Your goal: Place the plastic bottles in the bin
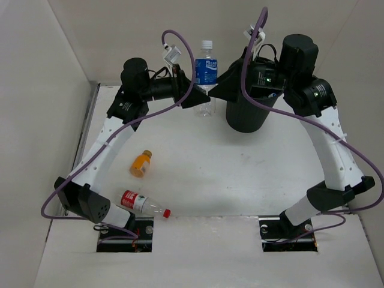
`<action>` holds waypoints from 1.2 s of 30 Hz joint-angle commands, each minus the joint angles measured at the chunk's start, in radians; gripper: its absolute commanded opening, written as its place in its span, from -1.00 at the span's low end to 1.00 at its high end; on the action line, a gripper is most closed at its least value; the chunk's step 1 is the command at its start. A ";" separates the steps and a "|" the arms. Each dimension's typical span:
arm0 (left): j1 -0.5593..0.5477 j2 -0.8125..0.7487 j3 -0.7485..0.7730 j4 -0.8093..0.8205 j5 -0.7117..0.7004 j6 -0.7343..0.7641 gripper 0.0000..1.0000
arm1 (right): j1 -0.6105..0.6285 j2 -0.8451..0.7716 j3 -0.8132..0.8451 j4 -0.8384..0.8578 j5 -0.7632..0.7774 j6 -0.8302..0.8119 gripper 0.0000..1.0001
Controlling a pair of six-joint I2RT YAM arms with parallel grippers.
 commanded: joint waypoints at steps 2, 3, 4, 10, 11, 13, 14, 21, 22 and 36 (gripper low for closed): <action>-0.045 -0.031 0.029 0.093 0.054 -0.034 -0.71 | 0.011 0.041 0.058 0.048 0.035 -0.046 1.00; -0.046 -0.031 0.030 0.093 0.056 -0.034 -0.71 | 0.011 0.048 0.067 0.042 0.045 -0.056 1.00; -0.046 -0.031 0.032 0.093 0.058 -0.034 -0.72 | 0.008 0.057 0.076 0.036 0.055 -0.068 1.00; -0.051 -0.037 0.035 0.093 0.064 -0.034 -0.72 | 0.008 0.108 0.130 0.007 0.109 -0.120 1.00; -0.055 -0.040 0.032 0.093 0.065 -0.034 -0.72 | 0.008 0.117 0.142 0.001 0.115 -0.137 1.00; -0.055 -0.051 0.025 0.091 0.067 -0.034 -0.73 | 0.008 0.137 0.168 -0.024 0.146 -0.171 1.00; -0.055 -0.054 0.024 0.088 0.068 -0.034 -0.73 | 0.008 0.148 0.179 -0.033 0.163 -0.180 1.00; -0.061 -0.062 0.018 0.091 0.068 -0.033 -0.73 | 0.027 0.200 0.217 -0.039 0.187 -0.185 1.00; -0.068 -0.060 0.021 0.094 0.068 -0.033 -0.73 | 0.042 0.209 0.226 -0.039 0.192 -0.186 1.00; 0.309 -0.132 -0.227 -0.004 -0.017 0.113 1.00 | -0.083 0.303 0.318 -0.003 0.602 -0.350 -1.00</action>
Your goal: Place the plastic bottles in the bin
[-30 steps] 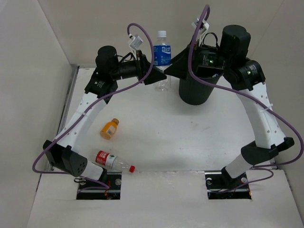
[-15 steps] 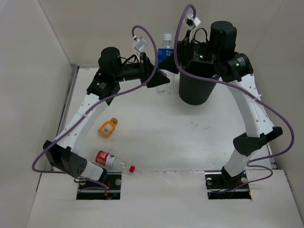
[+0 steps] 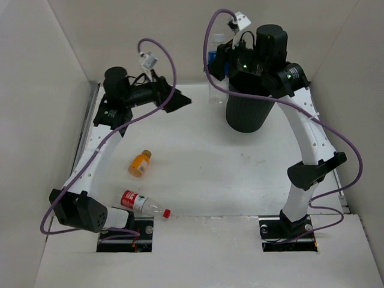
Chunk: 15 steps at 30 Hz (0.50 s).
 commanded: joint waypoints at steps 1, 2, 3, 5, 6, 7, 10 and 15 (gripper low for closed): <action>0.203 -0.046 -0.081 -0.054 -0.027 0.114 1.00 | -0.125 0.048 0.082 0.068 0.248 -0.095 -1.00; 0.269 -0.050 -0.101 -0.103 -0.048 0.167 1.00 | -0.155 0.063 0.088 0.092 0.314 -0.126 -1.00; 0.330 -0.056 -0.116 -0.155 -0.077 0.231 1.00 | -0.175 0.071 0.088 0.120 0.391 -0.161 -1.00; 0.407 -0.073 -0.131 -0.273 -0.164 0.375 1.00 | -0.198 0.088 0.063 0.205 0.558 -0.228 -1.00; 0.430 -0.085 -0.141 -0.324 -0.212 0.454 1.00 | -0.208 0.092 0.044 0.253 0.639 -0.256 -1.00; 0.441 -0.101 -0.156 -0.368 -0.266 0.533 1.00 | -0.215 0.094 0.016 0.299 0.705 -0.287 -1.00; 0.425 -0.160 -0.220 -0.440 -0.428 0.702 1.00 | -0.220 0.095 -0.079 0.390 0.850 -0.353 -1.00; 0.340 -0.246 -0.302 -0.499 -0.574 0.799 1.00 | -0.215 0.011 -0.223 0.428 0.794 -0.284 1.00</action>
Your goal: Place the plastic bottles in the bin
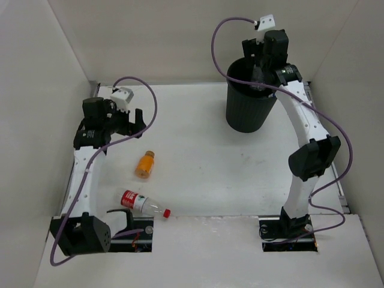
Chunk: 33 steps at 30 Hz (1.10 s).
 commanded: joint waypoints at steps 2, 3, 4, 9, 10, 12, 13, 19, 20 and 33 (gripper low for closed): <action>-0.080 -0.067 -0.020 -0.103 -0.143 0.151 1.00 | 0.013 -0.111 -0.031 0.105 0.010 0.029 1.00; -0.107 -0.062 -0.016 -0.126 -0.161 0.149 1.00 | 0.013 -0.119 -0.025 0.095 0.010 0.035 1.00; -0.139 -0.056 -0.016 -0.148 -0.184 0.148 1.00 | 0.013 -0.130 -0.017 0.083 0.013 0.036 1.00; -0.244 -0.047 -0.078 -0.199 -0.273 0.190 1.00 | 0.028 -0.249 -0.017 -0.022 -0.020 0.027 1.00; -0.268 -0.038 -0.098 -0.206 -0.320 0.209 1.00 | 0.028 -0.278 -0.020 -0.049 -0.033 0.032 1.00; -0.311 -0.013 -0.128 -0.225 -0.420 0.218 1.00 | 0.025 -0.338 -0.025 -0.089 -0.047 0.044 1.00; -0.333 0.004 -0.138 -0.245 -0.464 0.214 1.00 | 0.024 -0.364 -0.028 -0.102 -0.051 0.049 1.00; -0.410 0.111 -0.142 -0.373 -0.637 0.091 1.00 | 0.028 -0.521 -0.029 -0.144 -0.076 0.062 1.00; -0.413 0.123 -0.142 -0.375 -0.644 0.082 1.00 | 0.028 -0.538 -0.031 -0.145 -0.076 0.067 1.00; -0.454 0.248 -0.256 -0.346 -0.697 -0.018 0.91 | 0.030 -0.667 0.023 -0.208 -0.146 0.092 1.00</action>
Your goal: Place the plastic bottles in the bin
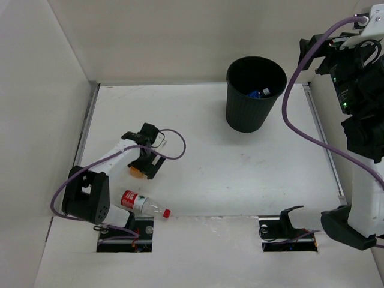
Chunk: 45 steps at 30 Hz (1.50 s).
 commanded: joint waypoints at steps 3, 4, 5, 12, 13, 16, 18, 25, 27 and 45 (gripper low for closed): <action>0.000 -0.001 -0.094 0.015 -0.040 -0.039 0.76 | -0.002 -0.026 0.076 -0.020 -0.049 0.017 1.00; 0.006 0.000 -0.109 0.025 -0.046 -0.039 0.73 | -0.005 -0.029 0.085 -0.020 -0.054 0.018 1.00; 0.014 -0.001 -0.125 0.038 -0.048 -0.031 0.66 | -0.008 -0.030 0.095 -0.020 -0.060 0.020 1.00; 0.044 0.010 -0.064 0.094 -0.069 0.005 0.17 | -0.010 -0.018 0.073 -0.020 -0.085 0.026 1.00; 0.047 0.014 -0.042 0.091 -0.072 0.005 0.31 | -0.010 -0.013 0.066 -0.020 -0.086 0.028 1.00; 0.035 0.002 0.027 0.046 -0.060 0.004 0.81 | -0.008 0.000 0.053 -0.011 -0.089 0.026 1.00; 0.000 -0.029 0.086 -0.016 -0.022 0.007 0.91 | -0.007 0.010 0.048 -0.011 -0.092 0.015 1.00; -0.143 -0.197 0.193 -0.120 0.119 0.269 1.00 | -0.004 0.022 0.036 -0.002 -0.098 0.021 1.00; -0.147 -0.263 0.142 -0.098 0.164 0.411 1.00 | -0.004 0.017 0.027 0.001 -0.101 0.026 1.00; 0.325 -0.149 0.005 0.242 0.673 1.170 1.00 | -0.057 -0.032 0.020 -0.031 -0.131 0.026 1.00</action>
